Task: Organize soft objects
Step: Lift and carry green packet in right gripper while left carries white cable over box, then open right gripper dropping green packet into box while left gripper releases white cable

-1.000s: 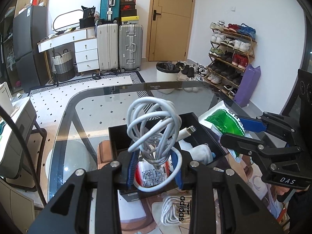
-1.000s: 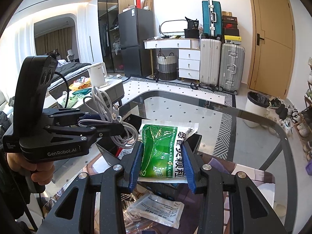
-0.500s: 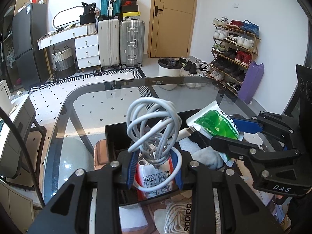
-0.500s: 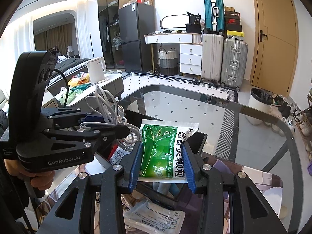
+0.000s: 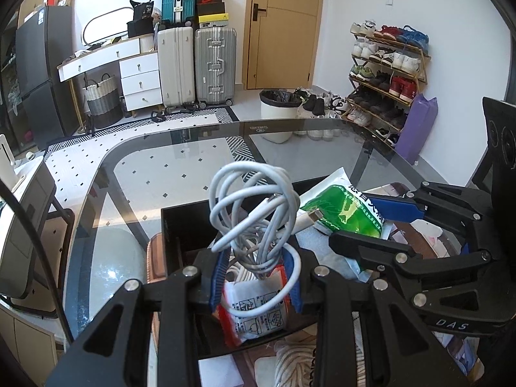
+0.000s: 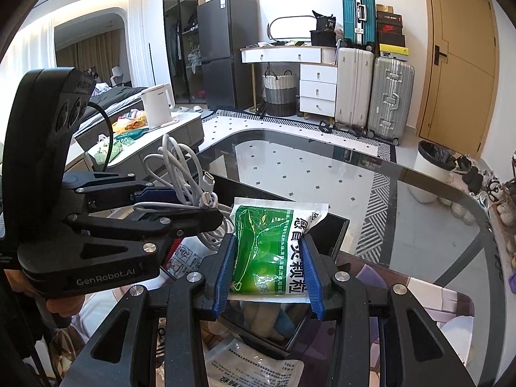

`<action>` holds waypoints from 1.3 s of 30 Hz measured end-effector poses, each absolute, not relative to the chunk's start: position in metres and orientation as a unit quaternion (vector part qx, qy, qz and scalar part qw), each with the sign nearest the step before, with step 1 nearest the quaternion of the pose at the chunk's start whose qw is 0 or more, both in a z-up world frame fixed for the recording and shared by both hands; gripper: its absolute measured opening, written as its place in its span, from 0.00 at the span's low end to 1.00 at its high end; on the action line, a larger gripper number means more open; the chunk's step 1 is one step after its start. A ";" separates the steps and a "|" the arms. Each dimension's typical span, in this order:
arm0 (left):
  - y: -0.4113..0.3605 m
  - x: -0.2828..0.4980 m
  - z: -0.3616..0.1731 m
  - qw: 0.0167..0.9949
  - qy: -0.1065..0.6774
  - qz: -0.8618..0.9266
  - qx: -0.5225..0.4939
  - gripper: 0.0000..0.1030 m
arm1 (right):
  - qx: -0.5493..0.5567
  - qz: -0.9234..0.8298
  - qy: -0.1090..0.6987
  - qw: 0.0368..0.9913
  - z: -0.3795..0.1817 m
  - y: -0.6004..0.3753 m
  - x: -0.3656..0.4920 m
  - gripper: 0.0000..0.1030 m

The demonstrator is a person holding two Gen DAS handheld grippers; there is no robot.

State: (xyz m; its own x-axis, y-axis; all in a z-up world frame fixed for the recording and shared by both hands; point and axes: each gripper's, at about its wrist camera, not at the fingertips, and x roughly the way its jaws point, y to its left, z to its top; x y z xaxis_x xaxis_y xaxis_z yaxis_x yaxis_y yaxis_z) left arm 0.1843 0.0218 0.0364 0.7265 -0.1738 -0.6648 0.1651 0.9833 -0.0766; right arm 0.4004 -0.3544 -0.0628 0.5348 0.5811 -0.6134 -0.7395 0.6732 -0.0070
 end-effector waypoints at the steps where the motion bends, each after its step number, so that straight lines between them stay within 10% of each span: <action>1: 0.022 0.185 0.035 0.929 0.360 -0.092 -0.005 0.30 | -0.135 0.381 0.296 0.865 -0.064 -0.353 0.401 0.38; 39: 0.019 0.198 0.020 0.917 0.388 -0.093 -0.006 0.32 | -0.180 0.370 0.294 0.863 -0.084 -0.327 0.409 0.44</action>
